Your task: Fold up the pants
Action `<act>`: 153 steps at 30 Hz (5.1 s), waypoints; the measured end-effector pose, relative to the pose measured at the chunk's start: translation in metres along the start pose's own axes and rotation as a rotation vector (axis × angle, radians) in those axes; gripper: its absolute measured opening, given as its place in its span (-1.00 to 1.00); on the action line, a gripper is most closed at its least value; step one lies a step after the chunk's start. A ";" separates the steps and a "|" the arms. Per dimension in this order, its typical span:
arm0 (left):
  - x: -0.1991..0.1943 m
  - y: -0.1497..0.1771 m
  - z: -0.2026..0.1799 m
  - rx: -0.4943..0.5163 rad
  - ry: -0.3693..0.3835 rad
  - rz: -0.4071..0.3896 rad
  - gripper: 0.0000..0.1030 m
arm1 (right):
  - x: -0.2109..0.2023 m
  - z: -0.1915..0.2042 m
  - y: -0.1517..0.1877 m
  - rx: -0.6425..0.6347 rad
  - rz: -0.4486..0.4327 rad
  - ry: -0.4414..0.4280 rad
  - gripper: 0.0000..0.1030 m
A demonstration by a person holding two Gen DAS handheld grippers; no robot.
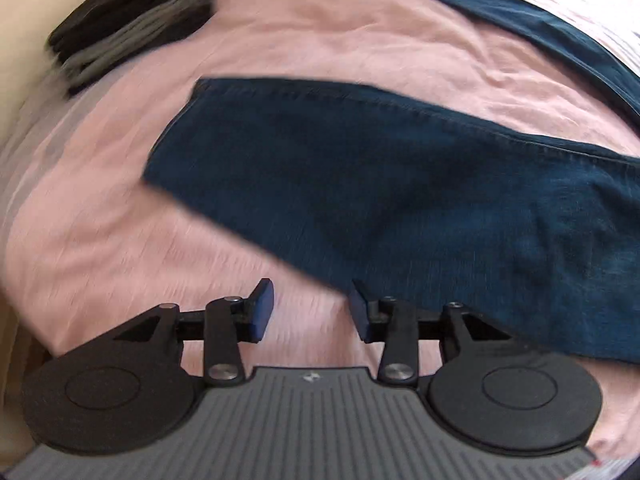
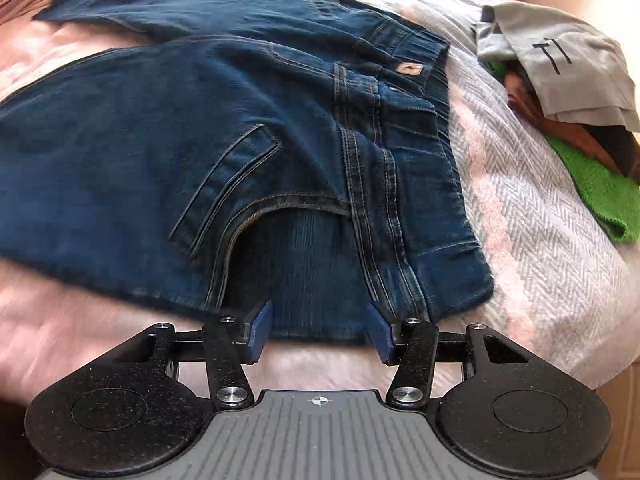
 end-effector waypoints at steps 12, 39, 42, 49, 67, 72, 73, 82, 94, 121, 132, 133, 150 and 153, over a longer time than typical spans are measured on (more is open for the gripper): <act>-0.187 0.081 -0.062 -0.004 0.091 -0.035 0.12 | -0.125 -0.055 0.005 0.058 -0.044 -0.302 0.01; -0.325 0.096 -0.092 0.184 0.133 -0.147 0.37 | -0.263 -0.008 0.017 -0.054 -0.192 -0.336 0.20; -0.326 0.097 -0.087 0.189 0.130 -0.144 0.38 | -0.263 -0.001 0.018 -0.067 -0.187 -0.336 0.20; -0.325 0.101 -0.086 0.212 0.117 -0.139 0.40 | -0.259 0.004 0.021 -0.089 -0.164 -0.318 0.20; -0.315 0.109 -0.101 0.237 0.132 -0.110 0.40 | -0.255 -0.003 0.025 -0.079 -0.148 -0.311 0.21; -0.317 0.108 -0.103 0.235 0.133 -0.113 0.40 | -0.255 -0.004 0.024 -0.081 -0.151 -0.316 0.21; -0.317 0.107 -0.103 0.233 0.133 -0.114 0.40 | -0.255 -0.004 0.023 -0.083 -0.151 -0.318 0.21; -0.318 0.107 -0.108 0.212 0.129 -0.115 0.40 | -0.253 -0.007 0.017 -0.101 -0.155 -0.326 0.21; -0.303 0.087 -0.079 0.158 0.131 -0.112 0.40 | -0.245 0.018 -0.006 -0.108 -0.137 -0.323 0.21; -0.217 -0.131 -0.045 0.692 0.372 -0.189 0.40 | -0.259 0.132 -0.015 0.603 -0.106 -0.182 0.21; -0.178 -0.140 -0.056 0.707 0.398 -0.157 0.40 | -0.226 0.118 -0.029 0.580 -0.097 -0.136 0.21; -0.173 -0.142 -0.056 0.699 0.393 -0.151 0.40 | -0.219 0.118 -0.035 0.567 -0.096 -0.138 0.21; -0.060 -0.214 -0.245 0.955 0.441 -0.282 0.18 | -0.070 -0.010 -0.169 0.225 -0.140 -0.161 0.21; -0.040 -0.248 -0.308 1.036 0.467 -0.343 0.18 | -0.043 -0.036 -0.223 0.127 -0.189 -0.172 0.20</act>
Point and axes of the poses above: each gripper's, at about its wrist camera, not at the fingertips, and x roughly the way its jaws point, z to its left, y to its underside, the point moved 6 cm from there along x, roughly the way its jaws point, and after that the axes turned 9 degrees about z, right-handed, at the moved point
